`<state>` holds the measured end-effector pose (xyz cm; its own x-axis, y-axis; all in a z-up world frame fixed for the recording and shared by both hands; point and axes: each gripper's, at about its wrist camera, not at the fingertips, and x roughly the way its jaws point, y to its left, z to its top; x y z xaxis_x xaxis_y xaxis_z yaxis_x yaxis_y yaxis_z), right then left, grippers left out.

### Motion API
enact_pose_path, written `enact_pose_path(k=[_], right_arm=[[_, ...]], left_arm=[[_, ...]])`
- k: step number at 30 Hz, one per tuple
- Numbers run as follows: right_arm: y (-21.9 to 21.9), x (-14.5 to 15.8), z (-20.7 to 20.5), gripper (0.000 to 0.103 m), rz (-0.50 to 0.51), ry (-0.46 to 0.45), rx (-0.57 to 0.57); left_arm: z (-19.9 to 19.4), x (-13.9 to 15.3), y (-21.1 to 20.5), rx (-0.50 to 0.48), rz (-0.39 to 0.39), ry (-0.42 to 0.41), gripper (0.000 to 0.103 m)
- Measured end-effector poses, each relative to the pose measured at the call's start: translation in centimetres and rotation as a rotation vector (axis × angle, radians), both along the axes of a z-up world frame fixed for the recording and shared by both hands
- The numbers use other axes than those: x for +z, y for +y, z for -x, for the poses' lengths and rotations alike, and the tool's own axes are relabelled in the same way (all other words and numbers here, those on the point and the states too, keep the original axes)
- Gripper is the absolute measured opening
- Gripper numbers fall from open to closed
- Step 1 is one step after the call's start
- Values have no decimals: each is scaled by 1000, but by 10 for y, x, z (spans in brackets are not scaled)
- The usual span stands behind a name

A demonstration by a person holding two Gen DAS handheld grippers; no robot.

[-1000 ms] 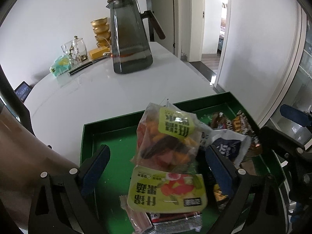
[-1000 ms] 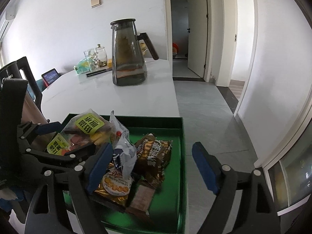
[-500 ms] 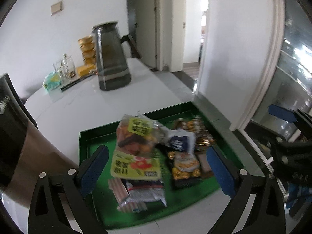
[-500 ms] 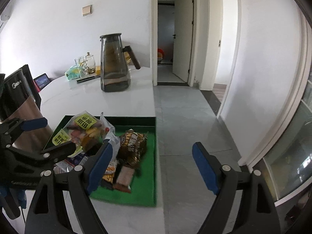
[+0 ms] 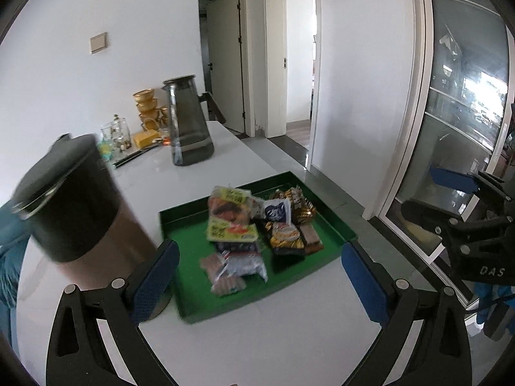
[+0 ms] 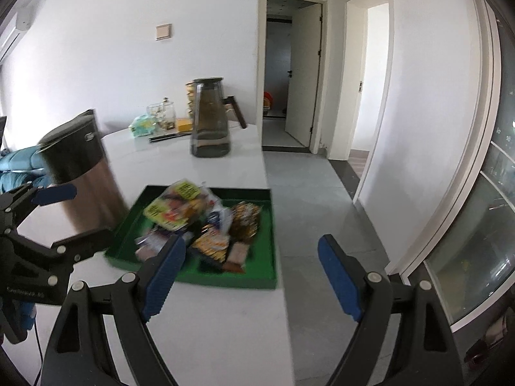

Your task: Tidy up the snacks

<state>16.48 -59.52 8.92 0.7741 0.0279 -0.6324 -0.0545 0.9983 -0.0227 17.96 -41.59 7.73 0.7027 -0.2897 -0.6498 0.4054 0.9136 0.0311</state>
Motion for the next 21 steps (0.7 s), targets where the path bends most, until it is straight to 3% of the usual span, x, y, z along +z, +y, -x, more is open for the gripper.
enact_pose_path(k=[5, 9, 21], right_arm=[[35, 4, 27, 103, -4, 24, 34], [65, 4, 46, 103, -18, 39, 59], [126, -2, 75, 103, -74, 58, 72]], left_arm=[[24, -1, 31, 37, -17, 26, 99], [48, 2, 59, 63, -37, -3, 99], [74, 4, 136, 130, 15, 33, 99]])
